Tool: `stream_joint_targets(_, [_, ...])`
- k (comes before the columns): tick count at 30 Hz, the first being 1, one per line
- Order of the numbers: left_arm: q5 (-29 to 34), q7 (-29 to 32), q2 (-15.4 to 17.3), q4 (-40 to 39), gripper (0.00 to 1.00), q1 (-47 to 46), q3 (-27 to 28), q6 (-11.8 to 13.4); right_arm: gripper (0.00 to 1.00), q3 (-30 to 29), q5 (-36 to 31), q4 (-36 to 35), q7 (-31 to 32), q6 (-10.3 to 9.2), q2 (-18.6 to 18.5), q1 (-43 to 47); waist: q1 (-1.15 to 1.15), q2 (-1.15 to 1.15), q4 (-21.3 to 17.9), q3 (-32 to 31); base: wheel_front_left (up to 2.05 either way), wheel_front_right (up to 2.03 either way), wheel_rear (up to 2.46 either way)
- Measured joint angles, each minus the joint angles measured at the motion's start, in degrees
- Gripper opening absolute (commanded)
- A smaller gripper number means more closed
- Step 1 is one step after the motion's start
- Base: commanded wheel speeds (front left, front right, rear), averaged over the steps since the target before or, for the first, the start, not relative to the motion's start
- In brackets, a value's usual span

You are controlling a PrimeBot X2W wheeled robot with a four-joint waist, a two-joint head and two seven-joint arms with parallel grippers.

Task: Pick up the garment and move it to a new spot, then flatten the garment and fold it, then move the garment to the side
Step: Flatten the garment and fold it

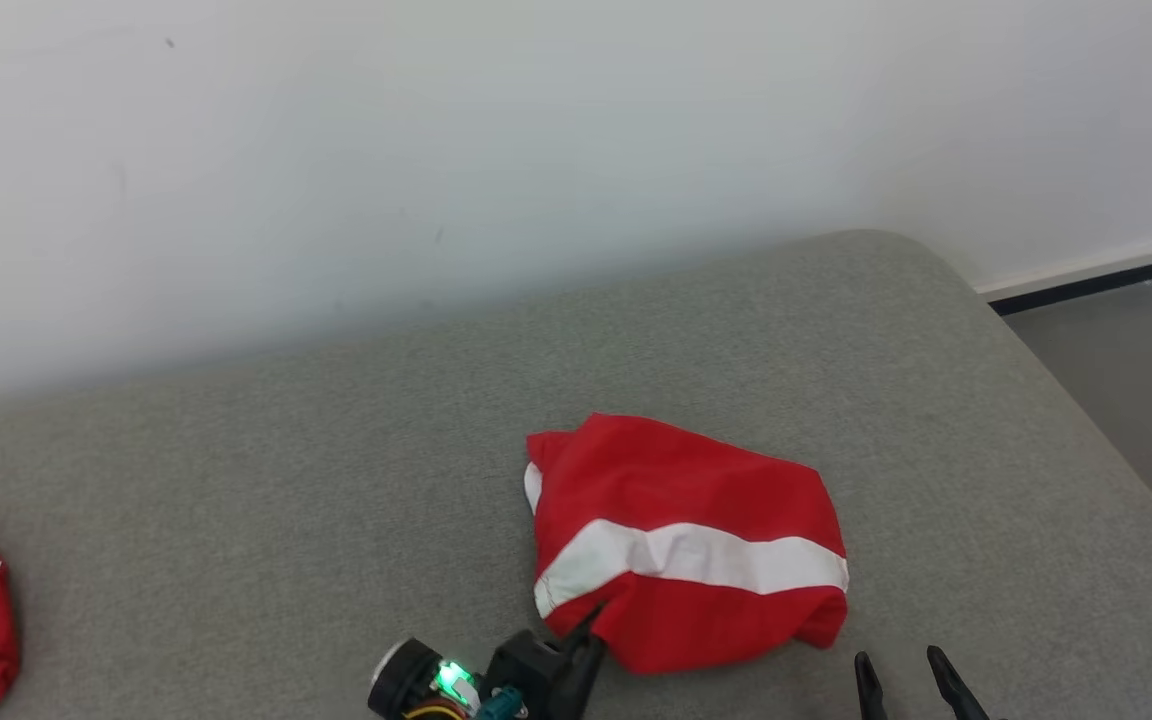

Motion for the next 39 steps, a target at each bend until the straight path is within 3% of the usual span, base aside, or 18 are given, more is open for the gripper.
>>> stream_joint_targets(1, [-0.5,-0.1,-0.5,-0.1,0.15,0.7,-1.2,-0.9,1.0,0.3,0.0,-0.1,0.0,0.01,0.0,-0.1,0.0,0.0,0.8,0.0,0.0,0.0,0.0])
stream_joint_targets(2, [-1.3,-0.1,-0.8,-0.1,0.84,1.4,-2.1,-1.4,1.0,0.6,0.0,-0.1,0.0,0.0,0.0,-0.3,0.0,0.0,1.6,0.0,0.0,0.0,0.0])
stream_joint_targets(3, [-2.7,0.8,-1.1,0.1,1.0,2.3,-3.6,-1.9,1.0,1.1,0.0,0.0,0.0,0.01,0.0,-0.7,0.0,0.0,2.9,0.0,0.0,0.0,0.0])
stream_joint_targets(11, [-9.2,6.0,-0.8,3.3,1.0,6.6,-3.7,-2.2,1.0,0.7,-0.3,0.3,0.0,0.01,0.0,-0.9,0.0,0.0,4.6,-0.5,0.0,0.0,0.0])
stream_joint_targets(19, [-14.4,3.5,2.8,3.3,1.0,8.2,4.0,1.7,1.0,-0.2,-0.9,-0.1,0.0,0.01,0.0,-0.6,0.0,0.0,3.1,-0.5,0.0,0.0,0.0])
stream_joint_targets(23, [-15.7,4.0,2.4,3.6,1.0,6.3,4.6,1.6,1.0,0.2,-0.9,-0.2,0.0,0.01,0.0,-0.6,0.0,0.0,2.5,-0.3,0.0,0.0,0.0])
stream_joint_targets(30, [-17.1,7.0,-0.5,7.4,1.0,2.4,1.8,-1.2,1.0,0.9,-1.6,-0.5,0.3,0.01,0.0,-1.1,0.0,0.0,0.5,0.2,0.0,0.0,0.0])
stream_joint_targets(39, [-16.9,10.6,-1.2,15.8,1.0,-2.0,-0.6,5.5,1.0,1.1,-2.1,-1.1,0.5,0.01,0.0,-1.6,0.0,0.0,-2.7,1.5,0.0,0.0,0.0])
